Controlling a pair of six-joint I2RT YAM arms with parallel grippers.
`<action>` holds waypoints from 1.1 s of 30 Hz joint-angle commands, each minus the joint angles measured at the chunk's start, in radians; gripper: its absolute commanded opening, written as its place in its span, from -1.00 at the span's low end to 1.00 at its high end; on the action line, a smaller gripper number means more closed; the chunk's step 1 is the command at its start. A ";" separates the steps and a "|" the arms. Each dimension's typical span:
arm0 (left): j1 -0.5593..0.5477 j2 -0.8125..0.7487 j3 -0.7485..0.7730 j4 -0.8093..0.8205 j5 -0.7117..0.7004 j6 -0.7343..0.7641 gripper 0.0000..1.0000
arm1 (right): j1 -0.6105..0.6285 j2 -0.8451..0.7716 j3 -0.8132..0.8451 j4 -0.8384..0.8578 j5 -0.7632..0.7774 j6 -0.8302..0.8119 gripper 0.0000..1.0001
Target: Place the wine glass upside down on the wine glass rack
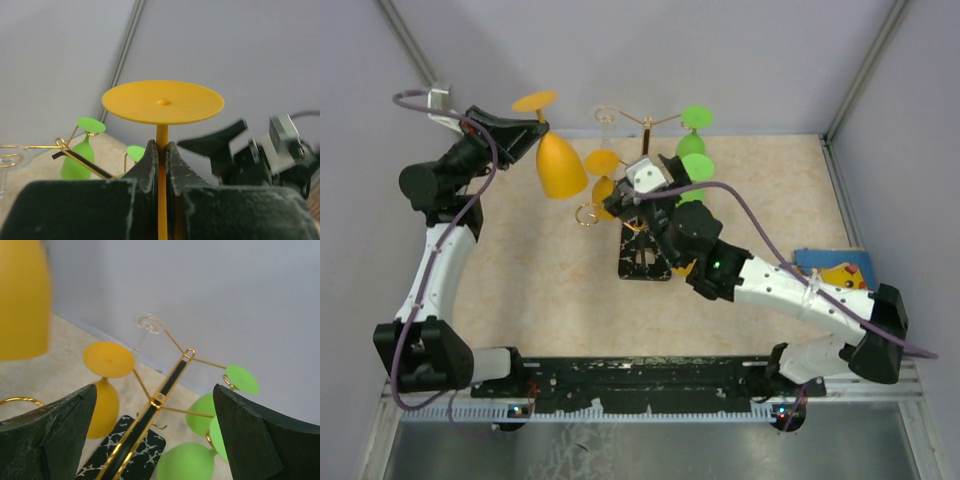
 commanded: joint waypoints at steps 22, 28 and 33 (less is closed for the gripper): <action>-0.397 -0.476 -0.344 -0.398 0.131 0.734 -1.00 | -0.282 -0.024 0.449 -0.725 0.179 0.484 0.99; -0.492 -0.546 -0.445 -0.517 0.049 0.848 -1.00 | -0.298 -0.027 0.439 -0.731 0.175 0.497 0.99; -0.541 -0.592 -0.600 -0.452 -0.071 0.879 -1.00 | -0.300 -0.024 0.446 -0.729 0.171 0.496 0.99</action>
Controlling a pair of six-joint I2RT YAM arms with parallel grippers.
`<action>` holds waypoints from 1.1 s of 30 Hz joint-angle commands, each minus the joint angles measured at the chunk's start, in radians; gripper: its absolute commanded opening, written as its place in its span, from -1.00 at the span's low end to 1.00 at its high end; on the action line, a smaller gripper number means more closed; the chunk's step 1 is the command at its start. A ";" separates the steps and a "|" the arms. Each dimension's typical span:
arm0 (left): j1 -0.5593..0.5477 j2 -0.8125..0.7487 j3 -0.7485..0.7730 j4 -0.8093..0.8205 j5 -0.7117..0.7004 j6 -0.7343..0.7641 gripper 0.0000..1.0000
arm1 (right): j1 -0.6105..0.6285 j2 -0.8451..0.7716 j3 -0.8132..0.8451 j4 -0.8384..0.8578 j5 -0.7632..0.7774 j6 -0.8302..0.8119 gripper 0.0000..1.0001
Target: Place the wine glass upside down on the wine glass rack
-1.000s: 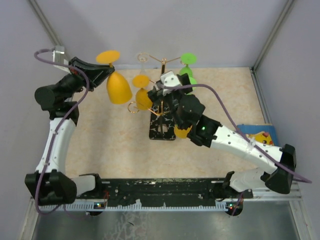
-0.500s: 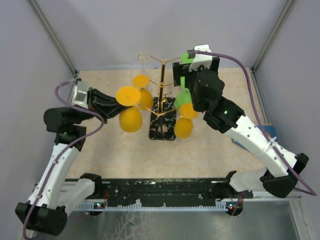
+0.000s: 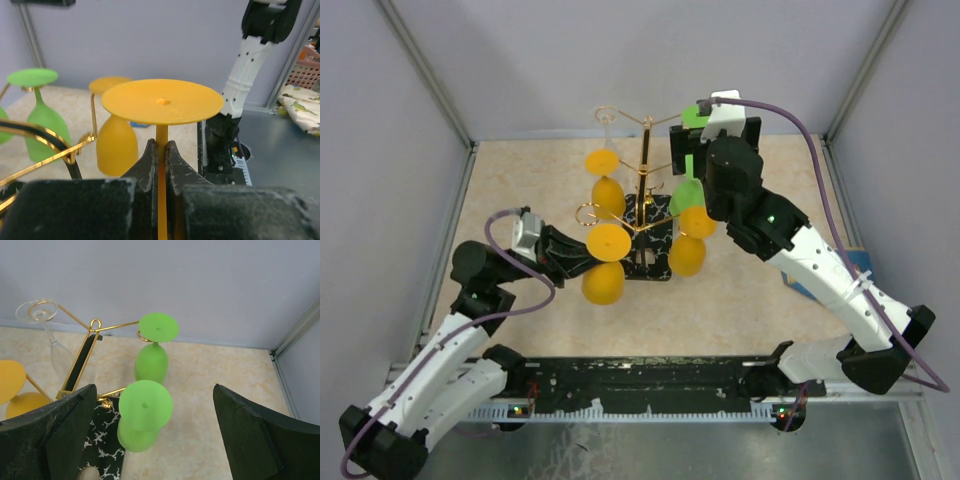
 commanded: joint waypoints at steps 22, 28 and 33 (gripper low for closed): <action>-0.056 0.137 -0.431 0.680 -0.454 0.050 -1.00 | -0.004 -0.035 0.062 0.001 0.012 -0.025 0.99; -0.056 0.186 -0.407 0.723 -0.376 0.073 -1.00 | -0.005 -0.046 0.040 0.014 0.023 -0.033 0.99; -0.057 0.196 -0.394 0.698 -0.307 0.080 -1.00 | -0.005 -0.043 0.041 0.019 0.021 -0.038 0.99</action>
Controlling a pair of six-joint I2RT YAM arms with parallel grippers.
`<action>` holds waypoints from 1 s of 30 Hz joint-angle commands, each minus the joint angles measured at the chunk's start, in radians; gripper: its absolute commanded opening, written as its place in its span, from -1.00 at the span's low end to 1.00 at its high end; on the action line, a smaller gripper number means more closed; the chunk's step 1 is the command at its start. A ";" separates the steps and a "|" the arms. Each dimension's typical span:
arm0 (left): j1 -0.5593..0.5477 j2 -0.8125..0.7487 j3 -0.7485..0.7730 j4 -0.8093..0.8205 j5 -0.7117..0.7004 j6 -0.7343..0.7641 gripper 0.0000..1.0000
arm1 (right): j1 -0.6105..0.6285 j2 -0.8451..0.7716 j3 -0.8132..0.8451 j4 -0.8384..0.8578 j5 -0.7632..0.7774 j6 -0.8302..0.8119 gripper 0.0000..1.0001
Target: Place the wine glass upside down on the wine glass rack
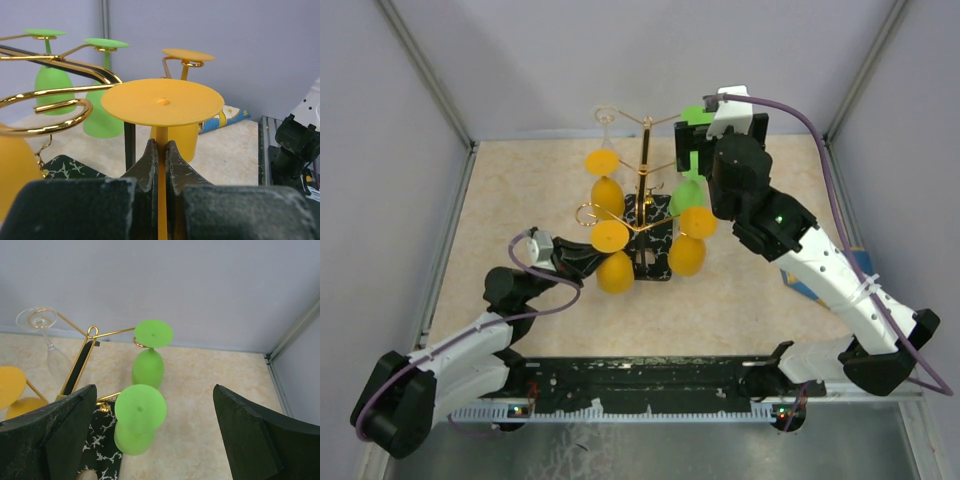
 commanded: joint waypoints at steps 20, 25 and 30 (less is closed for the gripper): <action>-0.011 0.113 0.104 0.110 -0.011 0.107 -1.00 | -0.004 -0.039 0.005 0.044 0.010 -0.041 0.99; -0.009 0.144 0.049 0.221 -0.146 0.109 -1.00 | -0.004 -0.051 -0.009 0.044 0.010 -0.041 0.99; -0.002 0.099 0.009 0.200 -0.300 0.141 -1.00 | -0.005 -0.060 -0.014 0.042 0.013 -0.044 0.99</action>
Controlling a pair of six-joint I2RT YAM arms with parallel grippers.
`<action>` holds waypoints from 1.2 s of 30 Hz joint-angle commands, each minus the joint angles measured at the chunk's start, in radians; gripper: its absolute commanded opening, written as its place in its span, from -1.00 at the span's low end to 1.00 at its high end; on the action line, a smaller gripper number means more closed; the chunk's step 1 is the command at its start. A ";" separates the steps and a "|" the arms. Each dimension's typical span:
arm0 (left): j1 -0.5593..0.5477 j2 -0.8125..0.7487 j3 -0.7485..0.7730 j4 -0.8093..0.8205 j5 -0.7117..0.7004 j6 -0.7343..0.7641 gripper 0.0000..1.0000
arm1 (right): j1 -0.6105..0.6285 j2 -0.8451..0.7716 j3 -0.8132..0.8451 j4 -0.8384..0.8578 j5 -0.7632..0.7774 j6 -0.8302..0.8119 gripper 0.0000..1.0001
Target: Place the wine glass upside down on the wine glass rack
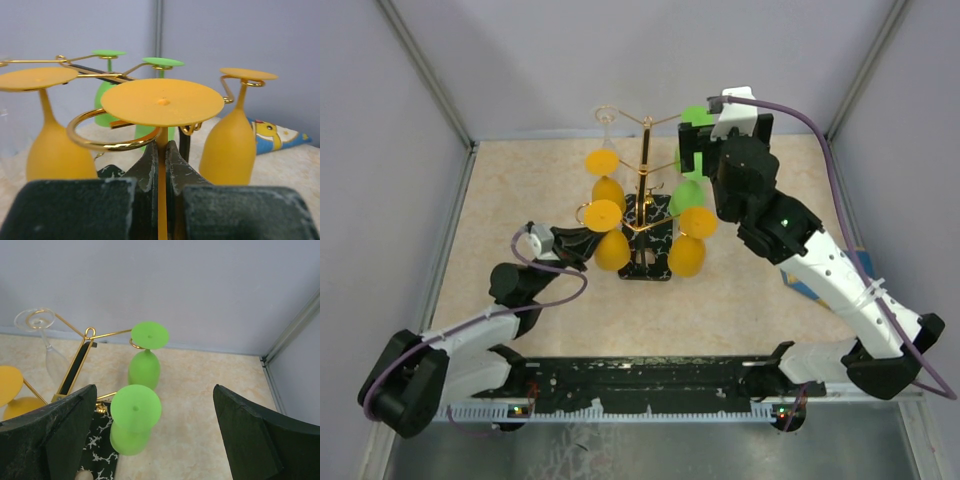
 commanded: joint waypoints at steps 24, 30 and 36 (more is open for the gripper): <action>0.003 -0.184 -0.052 -0.152 -0.040 0.082 -1.00 | -0.005 -0.028 -0.011 0.040 0.001 -0.007 0.99; 0.001 -0.103 -0.037 -0.101 -0.016 0.060 -0.65 | -0.005 -0.022 -0.002 0.030 -0.001 -0.006 0.98; 0.003 -0.177 -0.104 -0.098 -0.145 0.054 0.33 | -0.005 -0.014 -0.003 0.032 -0.001 -0.007 0.99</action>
